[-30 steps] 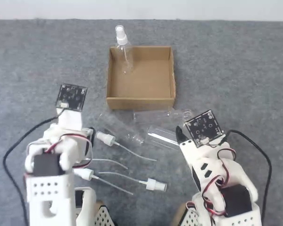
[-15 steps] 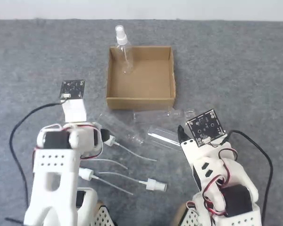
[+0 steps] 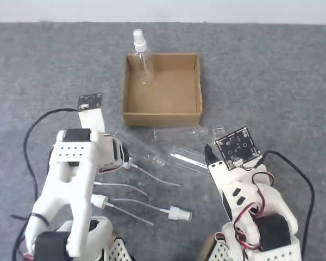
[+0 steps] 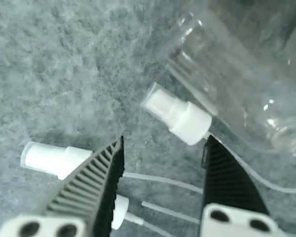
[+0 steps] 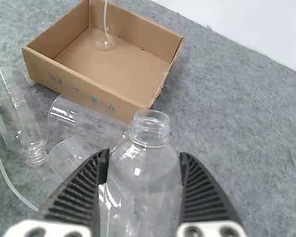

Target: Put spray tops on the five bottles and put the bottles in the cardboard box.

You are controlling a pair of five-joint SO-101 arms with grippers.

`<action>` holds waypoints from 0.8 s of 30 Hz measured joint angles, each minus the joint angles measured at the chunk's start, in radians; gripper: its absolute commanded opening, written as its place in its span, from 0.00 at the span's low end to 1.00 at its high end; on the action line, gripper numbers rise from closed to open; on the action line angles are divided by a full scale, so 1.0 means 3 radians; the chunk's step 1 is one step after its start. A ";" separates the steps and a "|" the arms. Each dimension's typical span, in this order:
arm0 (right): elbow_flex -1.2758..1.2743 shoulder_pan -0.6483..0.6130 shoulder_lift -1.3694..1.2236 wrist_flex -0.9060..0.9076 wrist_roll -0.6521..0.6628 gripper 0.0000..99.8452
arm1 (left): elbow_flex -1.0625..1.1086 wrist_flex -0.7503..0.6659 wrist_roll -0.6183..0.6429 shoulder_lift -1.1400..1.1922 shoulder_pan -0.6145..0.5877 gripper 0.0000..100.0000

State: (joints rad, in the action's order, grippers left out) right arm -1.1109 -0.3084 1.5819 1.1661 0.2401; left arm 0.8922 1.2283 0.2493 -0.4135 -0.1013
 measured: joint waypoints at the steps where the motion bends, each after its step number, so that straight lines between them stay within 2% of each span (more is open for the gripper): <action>1: 0.0000 0.0000 0.0000 0.0000 0.0000 0.03 | 0.0000 -0.0041 0.0041 0.0005 0.0000 0.24; 12: 0.0000 0.0000 0.0000 0.0000 0.0000 0.03 | 0.0061 -0.0496 0.0547 0.0015 0.0020 0.24; 17: 0.0000 0.0000 0.0000 0.0000 0.0000 0.03 | 0.0225 -0.0767 0.0557 -0.0005 0.0159 0.24; 24: 0.0000 0.0000 0.0000 0.0000 0.0000 0.03 | 0.0235 -0.0793 0.0563 -0.0010 0.0174 0.24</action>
State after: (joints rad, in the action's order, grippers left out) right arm -1.1109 -0.3084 1.5819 1.1661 0.2401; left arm 0.9628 0.9904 0.4181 -0.4166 -0.0491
